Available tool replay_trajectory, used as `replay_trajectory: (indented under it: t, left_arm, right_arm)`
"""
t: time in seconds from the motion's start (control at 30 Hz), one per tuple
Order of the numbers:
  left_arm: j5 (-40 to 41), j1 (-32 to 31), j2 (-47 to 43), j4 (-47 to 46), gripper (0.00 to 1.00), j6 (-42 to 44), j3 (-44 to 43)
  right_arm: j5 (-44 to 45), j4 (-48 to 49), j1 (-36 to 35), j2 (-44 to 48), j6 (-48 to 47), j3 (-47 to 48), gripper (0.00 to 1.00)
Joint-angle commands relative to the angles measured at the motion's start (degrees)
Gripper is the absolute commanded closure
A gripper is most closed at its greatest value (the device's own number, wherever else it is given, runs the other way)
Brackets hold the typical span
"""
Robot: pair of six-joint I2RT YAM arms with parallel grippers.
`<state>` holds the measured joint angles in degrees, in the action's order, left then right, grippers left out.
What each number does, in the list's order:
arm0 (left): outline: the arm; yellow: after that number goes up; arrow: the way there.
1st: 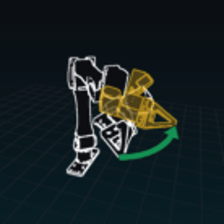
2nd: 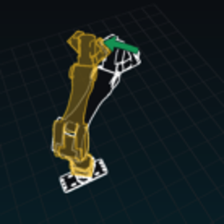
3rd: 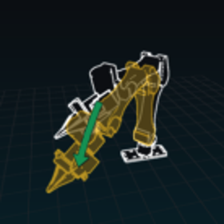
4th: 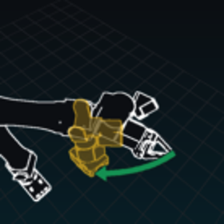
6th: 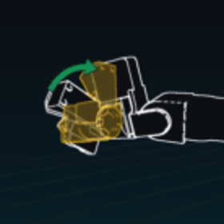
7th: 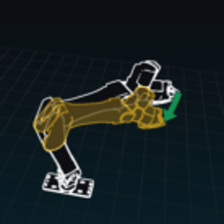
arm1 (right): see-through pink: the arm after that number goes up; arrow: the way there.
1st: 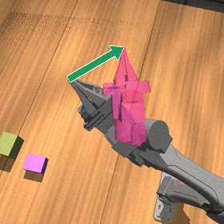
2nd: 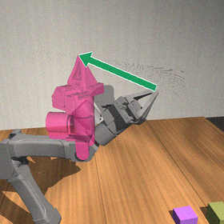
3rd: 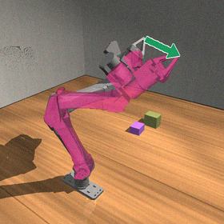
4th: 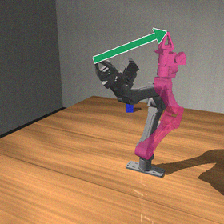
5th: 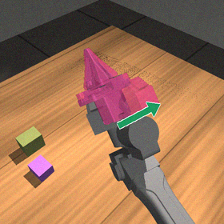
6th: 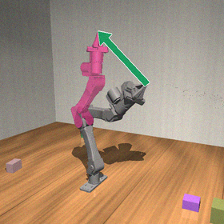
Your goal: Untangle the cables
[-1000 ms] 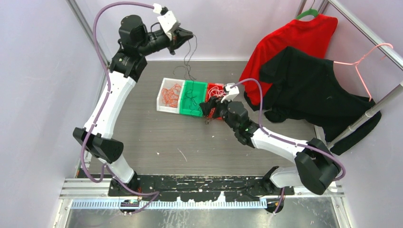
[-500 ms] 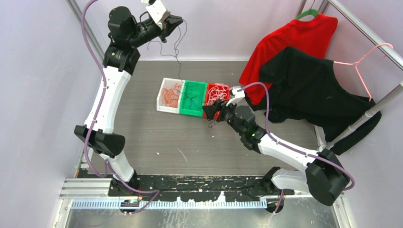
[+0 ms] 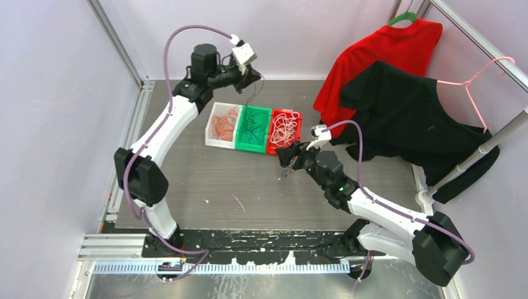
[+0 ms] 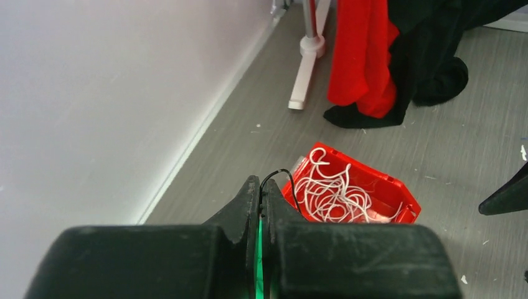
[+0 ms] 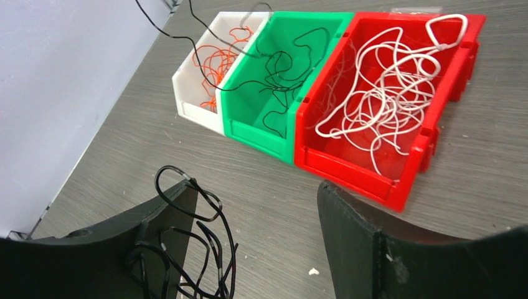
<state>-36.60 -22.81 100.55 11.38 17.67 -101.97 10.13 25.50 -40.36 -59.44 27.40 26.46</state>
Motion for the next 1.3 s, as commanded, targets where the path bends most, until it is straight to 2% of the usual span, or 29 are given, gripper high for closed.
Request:
replay_trajectory:
  t: [0.0, 0.23, 0.53, 0.6, 0.8, 0.97, 1.07, 1.27]
  left_arm:
    - [1.68, -2.76, 2.0, -3.64, 1.0, -1.92, -2.68]
    - [1.97, -6.64, 5.62, -2.68, 1.0, -9.36, -6.71]
    - [3.42, -6.65, 6.24, -1.13, 1.0, -7.27, -1.38]
    - [3.63, -6.61, 6.85, -0.3, 1.0, -4.35, -1.35]
    - [10.45, -6.13, 8.33, 3.63, 1.0, 14.76, 0.18]
    - [16.91, -6.2, 9.5, -0.81, 1.0, 25.96, 5.5]
    - [19.04, -6.03, 11.76, -5.8, 1.0, 27.07, 6.19]
    - [18.86, -5.59, 16.57, -8.84, 1.0, 26.89, 5.05]
  right_arm:
    - [3.3, 0.24, 0.21, 4.94, 1.25, -1.91, 0.25]
    - [4.47, -1.24, 0.3, 7.41, 1.63, -3.58, 0.25]
    - [5.82, -3.44, 0.32, 11.92, 1.87, -6.11, 0.25]
    - [6.1, -3.83, 0.3, 12.6, 1.87, -6.39, 0.26]
    - [6.22, -4.79, 0.34, 12.74, 1.94, -6.24, 0.26]
    - [6.19, -4.93, 0.28, 11.88, 2.13, -5.99, 0.26]
    - [6.22, -5.38, 0.31, 11.4, 2.22, -5.58, 0.27]
    - [6.67, -7.29, 0.29, 11.02, 2.1, -4.68, 0.28]
